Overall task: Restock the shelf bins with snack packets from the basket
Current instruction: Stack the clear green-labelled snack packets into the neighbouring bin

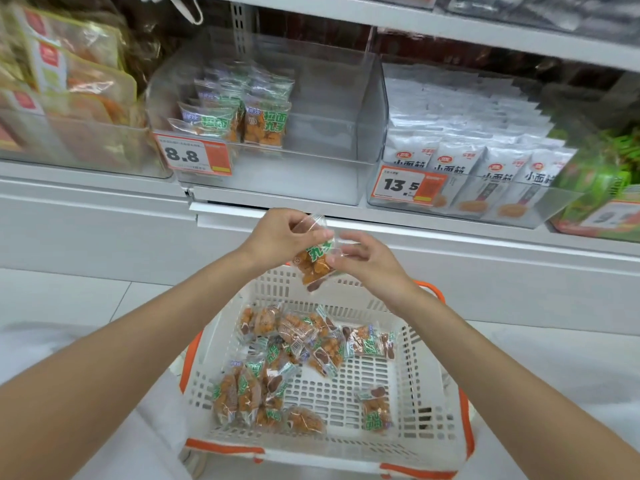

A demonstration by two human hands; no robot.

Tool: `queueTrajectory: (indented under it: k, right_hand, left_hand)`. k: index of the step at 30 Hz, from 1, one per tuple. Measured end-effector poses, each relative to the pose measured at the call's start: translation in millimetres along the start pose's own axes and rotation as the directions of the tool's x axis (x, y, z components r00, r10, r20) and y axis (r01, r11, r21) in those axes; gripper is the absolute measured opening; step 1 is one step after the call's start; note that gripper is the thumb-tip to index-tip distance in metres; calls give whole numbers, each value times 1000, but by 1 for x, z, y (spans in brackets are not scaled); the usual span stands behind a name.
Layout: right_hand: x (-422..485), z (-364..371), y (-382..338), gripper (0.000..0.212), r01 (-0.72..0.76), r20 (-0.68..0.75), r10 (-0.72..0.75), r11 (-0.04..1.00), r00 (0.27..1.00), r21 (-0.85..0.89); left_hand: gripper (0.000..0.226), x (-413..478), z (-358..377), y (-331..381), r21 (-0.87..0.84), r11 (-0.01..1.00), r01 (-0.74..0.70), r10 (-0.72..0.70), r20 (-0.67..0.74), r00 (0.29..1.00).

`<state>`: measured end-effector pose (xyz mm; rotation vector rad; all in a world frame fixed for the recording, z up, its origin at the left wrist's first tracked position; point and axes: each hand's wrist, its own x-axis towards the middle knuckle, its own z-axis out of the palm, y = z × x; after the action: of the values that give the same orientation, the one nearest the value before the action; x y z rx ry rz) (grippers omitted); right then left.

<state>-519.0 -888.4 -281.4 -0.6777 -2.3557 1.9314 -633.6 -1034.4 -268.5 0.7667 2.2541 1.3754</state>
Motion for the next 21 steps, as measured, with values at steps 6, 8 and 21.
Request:
queueTrajectory:
  k: [6, 8, 21]
  right_hand:
    - [5, 8, -4, 23, 22, 100, -23, 1000, 995, 1]
    - [8, 10, -5, 18, 21, 88, -24, 999, 996, 29]
    - [69, 2, -105, 19, 324, -72, -318, 941, 945, 97]
  left_hand:
    - [56, 7, -4, -3, 80, 995, -55, 66, -141, 988]
    - [58, 7, -10, 1, 84, 996, -38, 52, -165, 985]
    - [23, 55, -94, 64, -105, 960, -259, 224, -263, 938]
